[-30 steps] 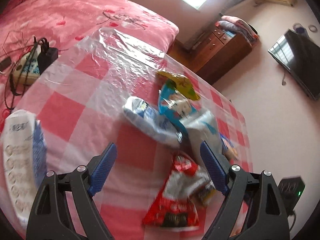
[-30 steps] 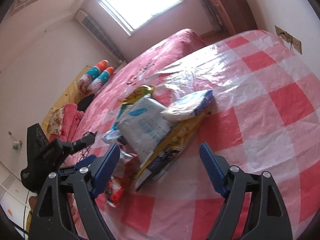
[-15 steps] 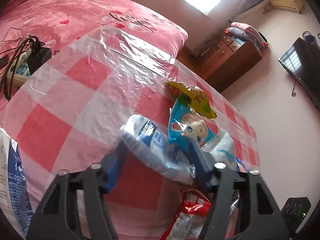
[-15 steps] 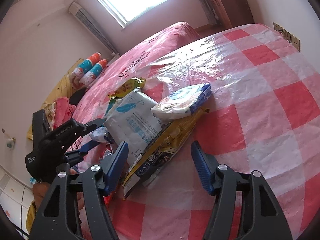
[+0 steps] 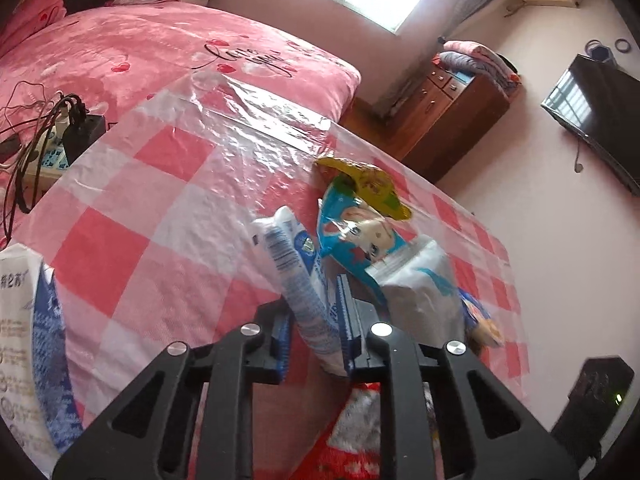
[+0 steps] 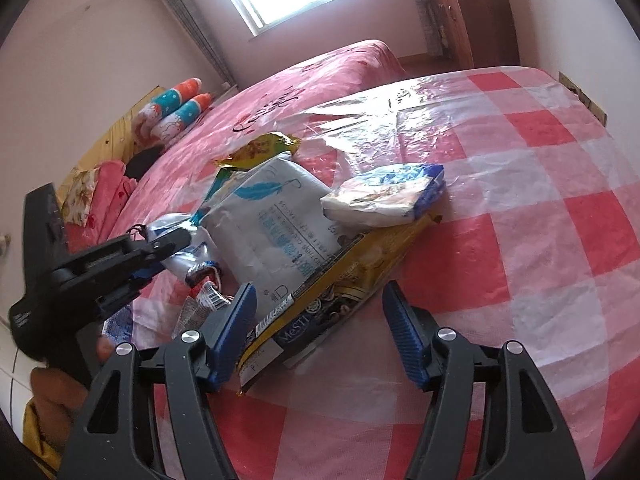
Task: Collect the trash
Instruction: 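Grasp the gold snack bag with the right tool while the left tool holds the pouch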
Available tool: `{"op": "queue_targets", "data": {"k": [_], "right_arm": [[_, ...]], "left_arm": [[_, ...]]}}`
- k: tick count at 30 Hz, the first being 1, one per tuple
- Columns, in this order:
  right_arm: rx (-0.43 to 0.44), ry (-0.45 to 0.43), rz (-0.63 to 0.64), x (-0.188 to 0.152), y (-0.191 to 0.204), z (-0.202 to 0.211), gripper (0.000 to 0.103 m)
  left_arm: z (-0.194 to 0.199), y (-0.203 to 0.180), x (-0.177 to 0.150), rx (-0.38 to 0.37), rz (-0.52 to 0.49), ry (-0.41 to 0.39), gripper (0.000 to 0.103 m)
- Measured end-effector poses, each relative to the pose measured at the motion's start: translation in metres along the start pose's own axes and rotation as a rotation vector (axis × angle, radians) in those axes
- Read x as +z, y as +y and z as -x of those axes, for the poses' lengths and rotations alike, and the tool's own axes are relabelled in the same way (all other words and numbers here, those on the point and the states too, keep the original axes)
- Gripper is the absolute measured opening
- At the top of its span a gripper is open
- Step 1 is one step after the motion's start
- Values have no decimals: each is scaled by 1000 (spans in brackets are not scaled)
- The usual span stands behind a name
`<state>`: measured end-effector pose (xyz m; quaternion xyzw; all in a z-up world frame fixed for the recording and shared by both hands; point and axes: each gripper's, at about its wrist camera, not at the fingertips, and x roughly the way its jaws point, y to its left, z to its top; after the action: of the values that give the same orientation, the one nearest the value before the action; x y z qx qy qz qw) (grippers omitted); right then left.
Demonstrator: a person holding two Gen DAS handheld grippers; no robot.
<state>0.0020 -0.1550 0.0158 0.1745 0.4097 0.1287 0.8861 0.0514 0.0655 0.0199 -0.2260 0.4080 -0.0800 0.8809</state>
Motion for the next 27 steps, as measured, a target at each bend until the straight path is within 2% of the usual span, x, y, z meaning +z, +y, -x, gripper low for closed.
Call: {"op": "queue_targets", "data": {"k": [4,8,17,27], "right_arm": [[-14,6,11,0,3,-1,64],[-20,12,-1,1,0,-2,44],[25,38,21,-5,-3,2,23],[61,46,35,-20,-7,20,17]], "left_arm": [[15,-5,-11,-24,-26,11,20],[34,-7,-21,-53,-38,7,20],[71,-7,-48,-112,-56,27,20],[89,-4,-74,-163,-65,62,20]]}}
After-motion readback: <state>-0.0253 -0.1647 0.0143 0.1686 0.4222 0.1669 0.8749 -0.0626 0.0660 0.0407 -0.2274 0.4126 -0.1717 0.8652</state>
